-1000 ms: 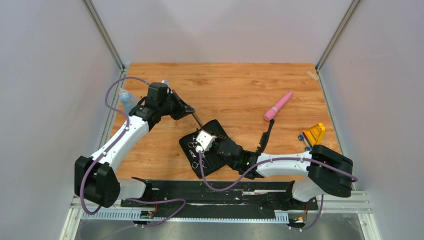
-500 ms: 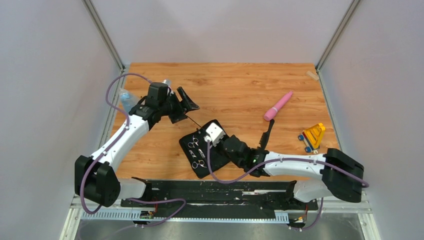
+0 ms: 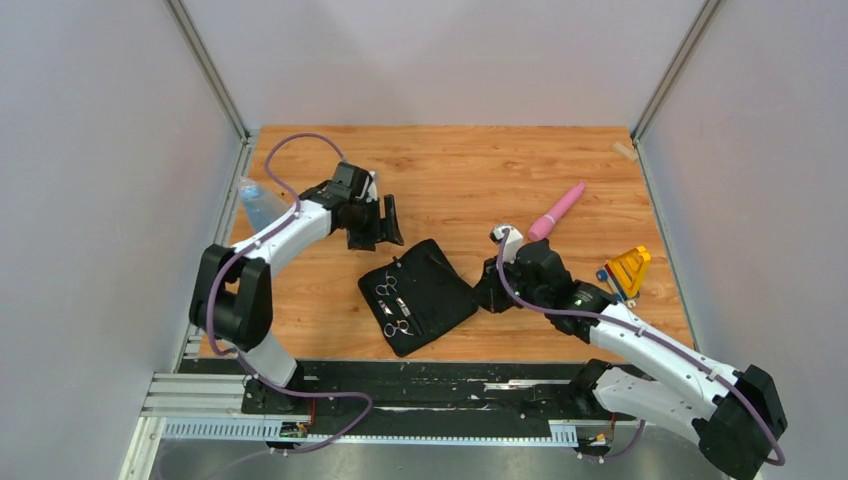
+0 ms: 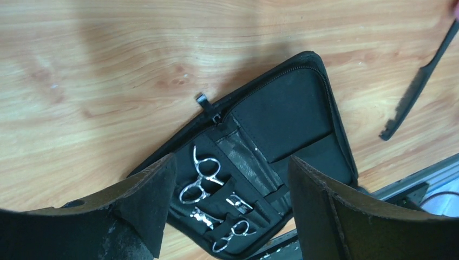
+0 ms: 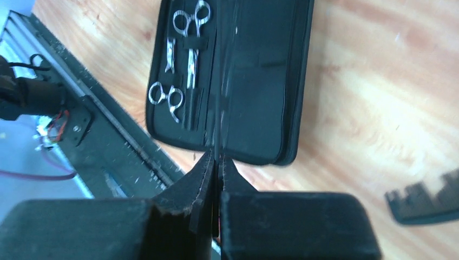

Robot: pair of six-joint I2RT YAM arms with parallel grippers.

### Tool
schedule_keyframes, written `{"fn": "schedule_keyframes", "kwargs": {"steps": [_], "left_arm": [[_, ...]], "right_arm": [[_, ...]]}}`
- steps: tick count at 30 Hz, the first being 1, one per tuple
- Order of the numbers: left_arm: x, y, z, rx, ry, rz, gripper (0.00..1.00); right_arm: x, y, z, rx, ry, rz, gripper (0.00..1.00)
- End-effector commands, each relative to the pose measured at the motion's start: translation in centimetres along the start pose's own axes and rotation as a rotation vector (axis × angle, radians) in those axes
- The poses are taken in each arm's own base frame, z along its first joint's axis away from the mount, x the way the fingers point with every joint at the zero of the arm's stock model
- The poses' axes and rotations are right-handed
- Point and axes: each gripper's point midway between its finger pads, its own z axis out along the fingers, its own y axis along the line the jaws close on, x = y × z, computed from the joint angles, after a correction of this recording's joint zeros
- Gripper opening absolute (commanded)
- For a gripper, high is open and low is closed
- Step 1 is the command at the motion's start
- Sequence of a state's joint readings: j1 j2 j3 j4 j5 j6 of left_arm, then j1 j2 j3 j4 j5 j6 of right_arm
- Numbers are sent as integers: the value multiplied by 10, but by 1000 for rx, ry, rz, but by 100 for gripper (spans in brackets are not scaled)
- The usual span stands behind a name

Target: Sort the hair-cutting tools

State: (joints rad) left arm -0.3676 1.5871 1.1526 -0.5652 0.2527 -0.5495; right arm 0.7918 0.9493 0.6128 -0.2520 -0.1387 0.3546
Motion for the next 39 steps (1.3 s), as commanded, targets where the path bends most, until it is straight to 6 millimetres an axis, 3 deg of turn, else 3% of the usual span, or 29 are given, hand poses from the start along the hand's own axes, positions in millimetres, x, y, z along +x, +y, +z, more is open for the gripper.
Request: {"fn": "schedule_keyframes", "kwargs": {"steps": [1,9,16,27,34,39], "left_arm": [[0,-22,17,38,66,131,80],[6,-15,53,-52,133,175,73],[19,-9,75,-87,183,172,67],[51,5,98,-111,269,139,50],[65,11,104,-118,314,146,36],[73,10,103,-109,345,145,32]], "right_arm": [[43,10,-21,-100,225,279,0],[70,15,-36,-181,367,490,0],[77,-9,-39,-137,379,643,0],[64,-57,-23,41,276,784,0],[73,-66,-6,50,289,874,0],[79,-76,6,84,293,915,0]]}}
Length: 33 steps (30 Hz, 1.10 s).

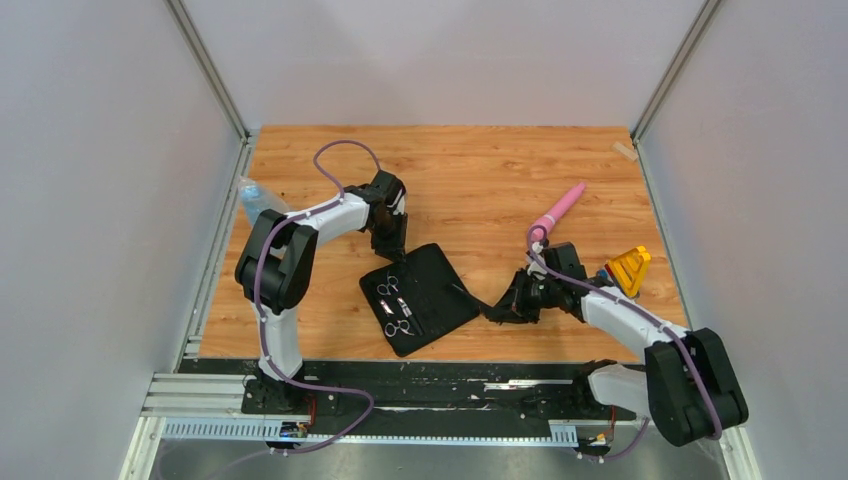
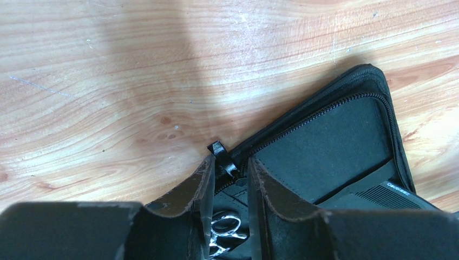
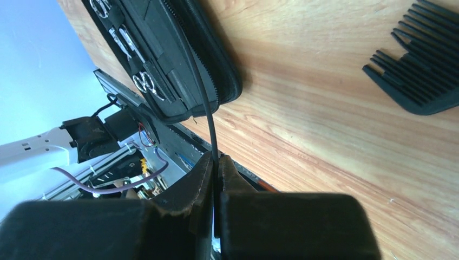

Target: Sort the hair-cutting tools

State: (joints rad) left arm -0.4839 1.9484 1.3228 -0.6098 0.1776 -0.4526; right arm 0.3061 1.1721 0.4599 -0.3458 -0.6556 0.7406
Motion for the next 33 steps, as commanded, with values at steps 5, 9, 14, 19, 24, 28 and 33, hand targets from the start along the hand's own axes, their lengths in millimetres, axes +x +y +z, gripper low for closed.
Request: {"fn": "schedule_keyframes", "kwargs": {"steps": [5,9,14,19,24,28,33], "left_arm": [[45,-10,25,60,147,-13,27],[56,-13,26,94,175,-39,20],[71,-9,22,93,185,-73,16],[77,5,16,42,168,-98,12],[77,2,12,61,165,-84,11],[77,1,10,63,163,-50,11],[80,5,5,49,173,12,10]], "right_arm": [[-21,-8,15,21,-75,86,0],[-31,-9,19,23,-115,110,0],[-38,-11,19,41,-164,139,0],[-34,-17,12,61,-192,132,0],[-38,-10,16,41,-167,57,0],[-53,8,25,22,-142,-64,0],[-70,30,41,-5,-52,-199,0]]}}
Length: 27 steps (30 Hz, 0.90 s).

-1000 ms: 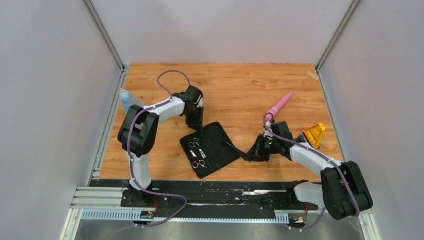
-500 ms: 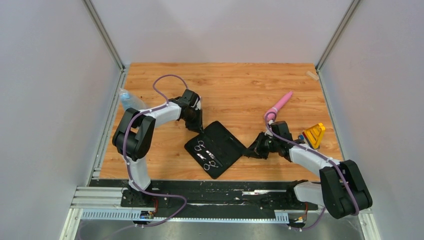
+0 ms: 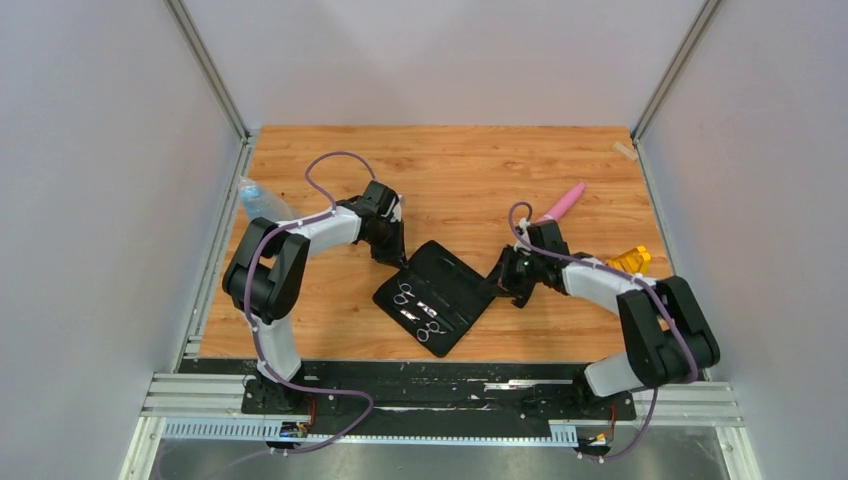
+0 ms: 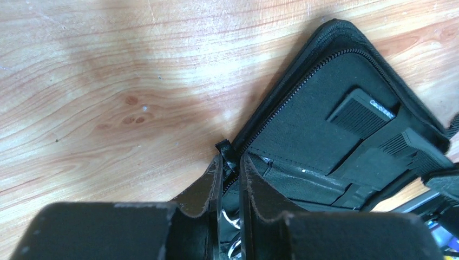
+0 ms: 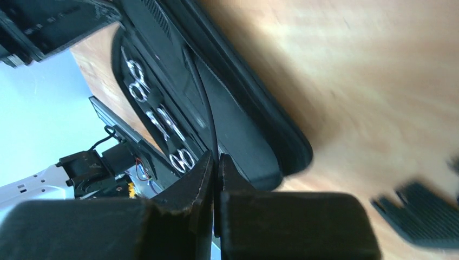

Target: Sort the hair-cutting tools

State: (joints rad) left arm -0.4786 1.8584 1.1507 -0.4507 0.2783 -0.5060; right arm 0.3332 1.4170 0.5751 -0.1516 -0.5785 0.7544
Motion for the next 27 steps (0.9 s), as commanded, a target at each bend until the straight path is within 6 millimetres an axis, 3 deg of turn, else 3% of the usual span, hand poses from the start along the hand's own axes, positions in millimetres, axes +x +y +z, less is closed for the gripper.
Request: {"fn": "schedule_keyframes", "kwargs": {"steps": [1,5,10,13,18,22,27], "left_arm": [[62,22,-1,-97,205,49,9],[65,31,-10,-141,197,68,7],[71,31,-14,-141,186,33,4],[72,39,-16,-181,167,15,2],[74,45,-20,-214,151,0,2],[77,45,-22,-216,149,-18,2],[80,46,-25,-219,137,-31,1]], "right_arm": [[-22,19,13,-28,25,-171,0],[-30,27,21,-30,21,-213,0],[-35,21,30,17,27,-239,3],[-42,15,23,81,-15,-260,8],[-48,14,4,147,-80,-277,32],[-48,12,-10,184,-125,-269,43],[-35,10,-19,189,-132,-254,42]]}}
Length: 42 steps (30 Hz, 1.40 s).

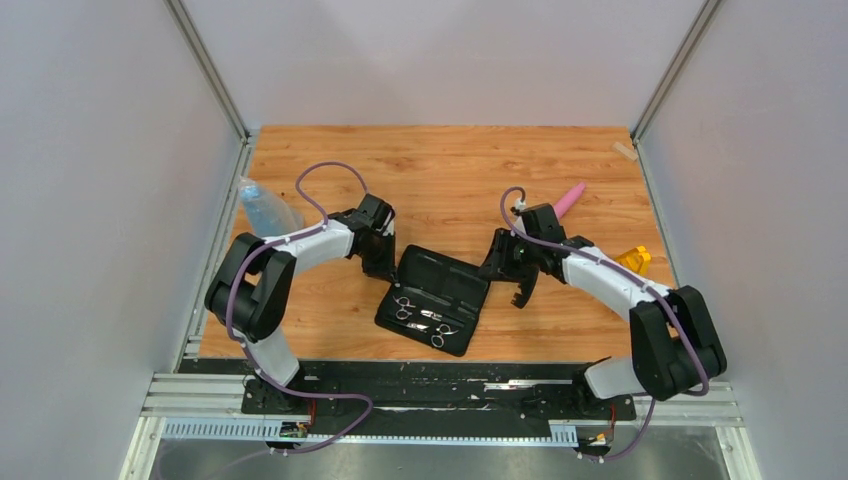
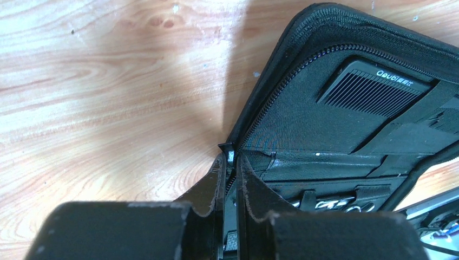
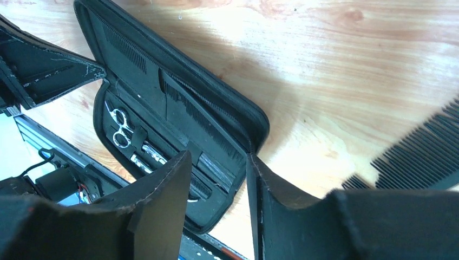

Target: Sort the hair-cutting tools

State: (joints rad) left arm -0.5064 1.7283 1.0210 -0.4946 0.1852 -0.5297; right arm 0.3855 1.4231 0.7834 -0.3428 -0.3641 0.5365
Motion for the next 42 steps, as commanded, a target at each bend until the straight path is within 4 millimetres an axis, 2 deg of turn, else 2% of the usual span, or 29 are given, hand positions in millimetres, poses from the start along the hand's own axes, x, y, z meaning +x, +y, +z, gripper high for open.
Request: {"fn": "schedule_keyframes", "kwargs": {"steps": [1,7,15,22,27,33,37,40,42], "left_arm": [[45,30,-4,-121,128,-17,1],[46,28,-6,-113,129,-22,1],[47,28,-10,-118,131,-27,1],[49,28,-12,-119,136,-27,1],[48,28,-13,-117,136,-17,1],[49,30,-15,-123,134,3,1],[49,34,-17,-137,132,14,0],[52,37,-18,-150,135,15,0],[54,40,-19,-164,141,14,0]], "right_arm": [[10,-5,-9,42,-16,5,41],[15,-7,-2,53,-4,9,36],[15,17,5,66,-23,-40,33],[16,6,17,193,-72,-29,32],[7,3,30,214,-86,-69,30],[-10,11,41,213,-109,-116,26],[-24,3,48,271,-153,-133,24],[-29,0,49,300,-162,-148,24],[-31,8,44,277,-155,-165,27]]}}
